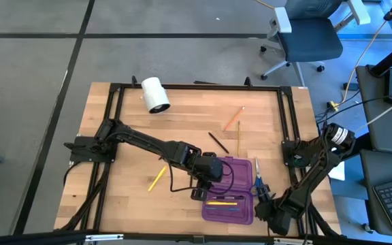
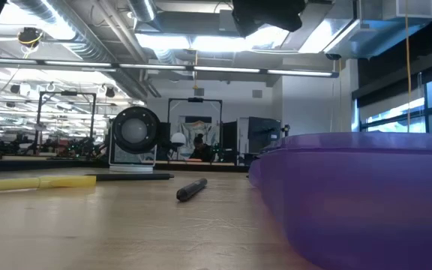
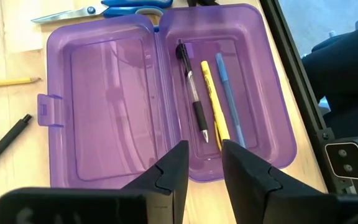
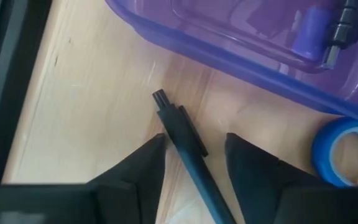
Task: Pick & place school supplies into a supply box
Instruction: Put the black pen into the purple supply box
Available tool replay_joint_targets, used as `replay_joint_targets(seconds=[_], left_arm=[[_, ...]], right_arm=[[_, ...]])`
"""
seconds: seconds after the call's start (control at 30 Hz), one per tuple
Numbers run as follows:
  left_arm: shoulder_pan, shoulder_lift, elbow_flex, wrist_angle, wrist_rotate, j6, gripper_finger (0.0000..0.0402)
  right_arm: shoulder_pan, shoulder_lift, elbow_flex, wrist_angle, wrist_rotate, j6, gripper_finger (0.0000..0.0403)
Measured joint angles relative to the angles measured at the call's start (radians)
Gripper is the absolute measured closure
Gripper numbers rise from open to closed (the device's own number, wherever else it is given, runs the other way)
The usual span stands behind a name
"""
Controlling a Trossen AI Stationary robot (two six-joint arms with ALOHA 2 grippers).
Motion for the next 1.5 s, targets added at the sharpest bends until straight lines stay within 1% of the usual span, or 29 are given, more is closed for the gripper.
replay_joint_targets(seconds=[0.47,0.6,0.7,0.8,0.87,1.0,1.13,1.27,1.4,1.5], left_arm=[[0.0,-0.016,0.0,-0.014,-0.008,-0.017,0.0313],[0.002,-0.081,0.0,-0.06,0.006,0.0,0.0313],[0.0,-0.143,-0.007,-0.083,-0.027,0.027,0.0315],[-0.001,-0.221,-0.044,-0.046,-0.066,0.053,0.0316],[-0.002,-0.273,-0.098,-0.004,-0.086,0.053,0.0316],[-0.006,-0.377,-0.256,0.13,-0.123,0.044,0.0313],[-0.007,-0.475,-0.424,0.247,-0.157,-0.012,0.0315],[-0.013,-0.557,-0.602,0.366,-0.187,-0.091,0.0318],[-0.038,-0.635,-0.8,0.566,-0.204,-0.122,0.0316],[-0.058,-0.69,-0.949,0.765,-0.205,-0.139,0.0316]], right_arm=[[0.0,0.002,-0.002,-0.003,-0.015,0.041,0.0304],[0.0,-0.001,-0.003,-0.005,-0.016,0.079,0.0323],[-0.001,-0.022,-0.004,-0.003,-0.018,0.101,0.0337],[-0.001,-0.051,-0.008,-0.012,-0.028,0.122,0.035],[0.0,-0.074,-0.009,-0.02,-0.045,0.147,0.0355],[0.001,-0.113,-0.008,-0.024,-0.088,0.201,0.0357],[0.0,-0.148,-0.008,-0.046,-0.116,0.202,0.0358],[0.0,-0.205,-0.006,-0.058,-0.116,0.203,0.0358],[0.0,-0.265,0.036,-0.101,-0.038,0.222,0.0358],[-0.002,-0.295,0.082,-0.13,0.057,0.204,0.0358]])
